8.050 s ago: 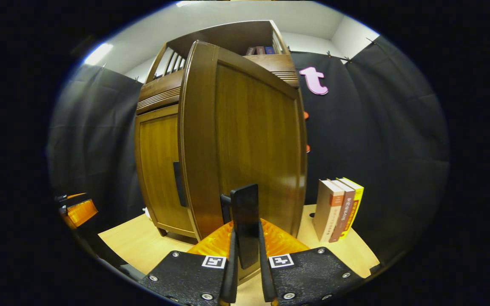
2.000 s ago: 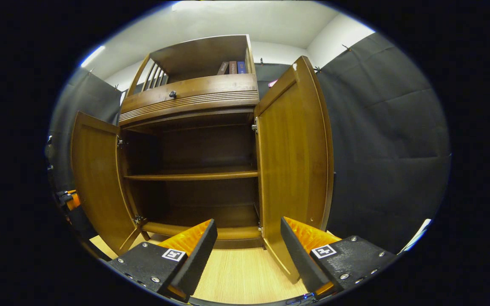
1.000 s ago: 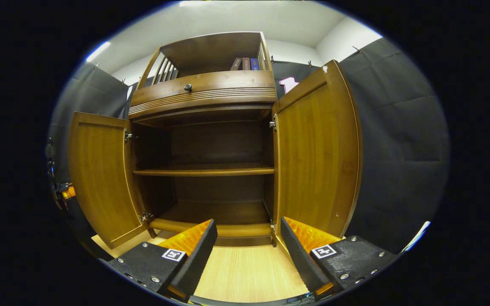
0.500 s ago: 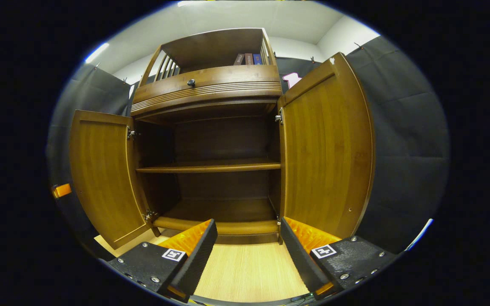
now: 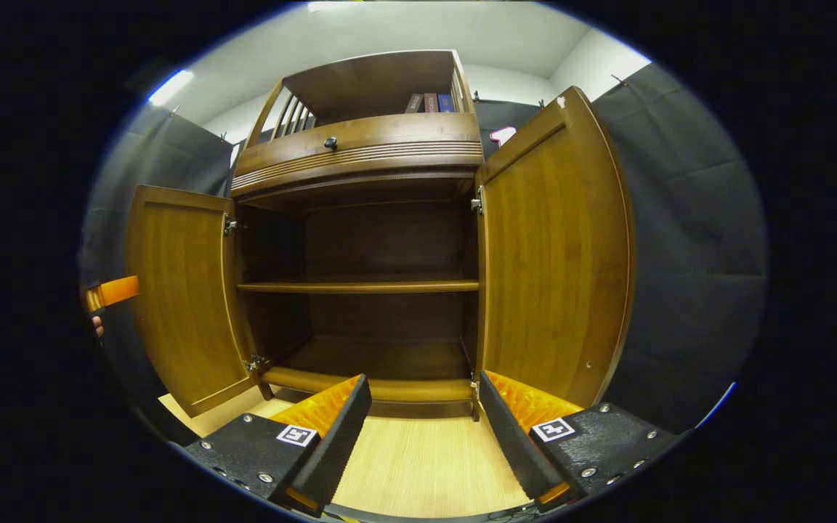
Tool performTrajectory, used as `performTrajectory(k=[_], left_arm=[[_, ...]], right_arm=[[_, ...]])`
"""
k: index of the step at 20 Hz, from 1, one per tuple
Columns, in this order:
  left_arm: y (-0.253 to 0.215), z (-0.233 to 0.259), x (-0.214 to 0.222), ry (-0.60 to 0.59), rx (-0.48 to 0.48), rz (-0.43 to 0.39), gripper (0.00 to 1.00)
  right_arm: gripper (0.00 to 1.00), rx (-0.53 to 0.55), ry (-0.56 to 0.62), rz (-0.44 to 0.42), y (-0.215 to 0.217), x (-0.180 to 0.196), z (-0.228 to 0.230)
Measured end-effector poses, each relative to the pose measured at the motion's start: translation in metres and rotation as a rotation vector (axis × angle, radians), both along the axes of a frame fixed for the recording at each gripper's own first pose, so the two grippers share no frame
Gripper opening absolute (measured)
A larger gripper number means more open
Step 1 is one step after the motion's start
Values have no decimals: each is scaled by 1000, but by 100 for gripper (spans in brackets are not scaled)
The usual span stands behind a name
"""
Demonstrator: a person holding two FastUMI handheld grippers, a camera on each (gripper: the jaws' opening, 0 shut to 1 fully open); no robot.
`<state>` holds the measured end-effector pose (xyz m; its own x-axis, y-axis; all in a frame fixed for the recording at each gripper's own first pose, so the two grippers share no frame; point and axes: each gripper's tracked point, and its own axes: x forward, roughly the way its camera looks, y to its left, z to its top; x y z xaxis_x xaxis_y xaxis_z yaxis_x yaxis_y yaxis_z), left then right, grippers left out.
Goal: Open the right door of the double-door shoe cabinet with the right hand, and open the left door with the left hand.
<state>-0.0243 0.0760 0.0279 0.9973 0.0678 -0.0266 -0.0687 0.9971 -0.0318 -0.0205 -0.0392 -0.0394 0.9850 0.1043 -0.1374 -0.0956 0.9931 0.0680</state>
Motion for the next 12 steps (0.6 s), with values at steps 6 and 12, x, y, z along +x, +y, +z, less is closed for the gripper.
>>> performTrajectory(k=[6, 12], left_arm=[[-18, -36, 29, 50, 4, 96, 94], [-22, -60, 36, 62, -23, 126, 97]], right_arm=[[98, 17, -29, 8, -5, -3, 5], [92, 3, -24, -4, -20, -18, -3]])
